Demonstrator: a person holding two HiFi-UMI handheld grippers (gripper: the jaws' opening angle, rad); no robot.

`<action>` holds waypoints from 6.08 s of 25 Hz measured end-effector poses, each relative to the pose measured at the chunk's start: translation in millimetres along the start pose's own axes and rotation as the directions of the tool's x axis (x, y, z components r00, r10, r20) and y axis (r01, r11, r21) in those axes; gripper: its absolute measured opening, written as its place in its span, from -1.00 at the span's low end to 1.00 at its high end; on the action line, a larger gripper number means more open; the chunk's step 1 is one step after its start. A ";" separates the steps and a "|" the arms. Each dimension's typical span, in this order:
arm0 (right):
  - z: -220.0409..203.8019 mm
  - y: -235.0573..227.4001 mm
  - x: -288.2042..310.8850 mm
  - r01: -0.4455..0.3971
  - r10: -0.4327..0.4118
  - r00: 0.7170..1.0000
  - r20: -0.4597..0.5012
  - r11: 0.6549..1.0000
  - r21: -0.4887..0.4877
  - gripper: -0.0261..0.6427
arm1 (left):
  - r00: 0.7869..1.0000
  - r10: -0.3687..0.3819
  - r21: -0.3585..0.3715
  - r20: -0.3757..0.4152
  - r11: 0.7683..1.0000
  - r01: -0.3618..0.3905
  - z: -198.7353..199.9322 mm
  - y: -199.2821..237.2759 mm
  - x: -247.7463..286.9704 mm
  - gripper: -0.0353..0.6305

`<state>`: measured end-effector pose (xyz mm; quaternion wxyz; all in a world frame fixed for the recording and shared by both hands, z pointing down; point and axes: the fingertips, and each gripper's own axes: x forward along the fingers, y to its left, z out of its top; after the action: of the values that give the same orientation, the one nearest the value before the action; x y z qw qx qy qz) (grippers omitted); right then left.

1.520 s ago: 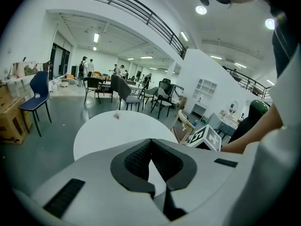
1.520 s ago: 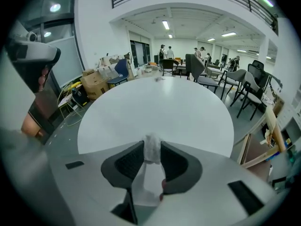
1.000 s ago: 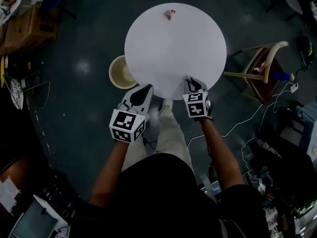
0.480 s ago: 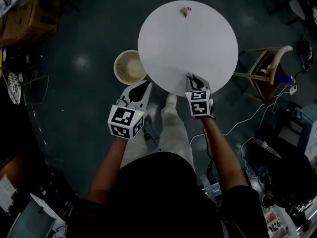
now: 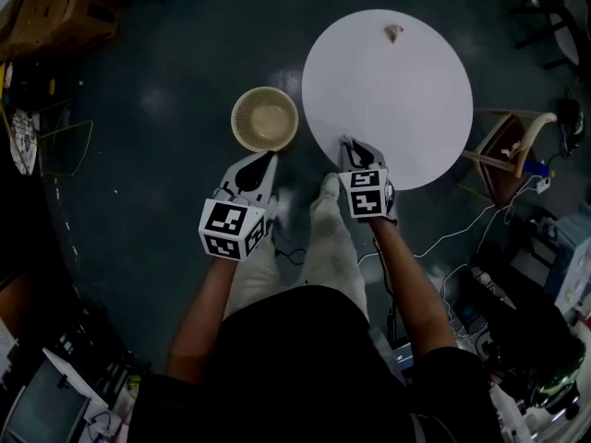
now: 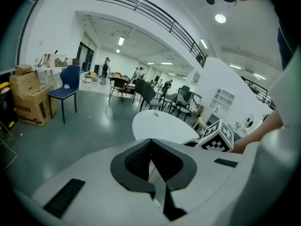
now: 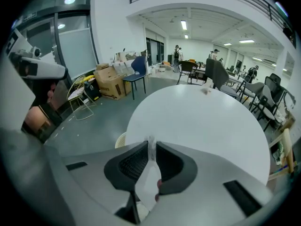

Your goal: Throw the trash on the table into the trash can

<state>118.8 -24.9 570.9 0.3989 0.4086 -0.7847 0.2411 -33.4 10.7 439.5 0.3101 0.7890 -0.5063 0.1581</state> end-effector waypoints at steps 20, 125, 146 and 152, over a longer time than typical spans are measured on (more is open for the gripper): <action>68.5 156.6 110.7 -0.157 0.155 0.988 -0.028 0.984 -0.086 -0.73 | 0.994 0.113 -0.160 0.002 0.981 -0.111 -53.7 147.9 -17.8 -0.87; 137.7 -61.4 30.6 -0.026 -0.021 0.986 0.165 0.959 0.281 -0.85 | 0.995 -0.093 -0.015 0.045 0.995 0.094 86.1 21.9 144.0 -0.87; 169.0 -233.4 76.0 0.086 -0.117 0.970 0.213 0.985 0.153 -0.81 | 0.997 -0.072 0.020 0.010 0.997 0.072 105.0 -42.5 300.6 -0.87; 174.3 -255.6 100.7 0.062 -0.093 0.973 0.213 0.987 0.147 -0.62 | 0.999 -0.050 0.034 0.012 0.998 0.050 102.1 -46.6 332.3 -0.87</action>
<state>222.1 -333.4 568.6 0.2896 0.4898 -0.7886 0.2331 147.2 -274.8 534.0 0.2972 0.8076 -0.4855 0.1540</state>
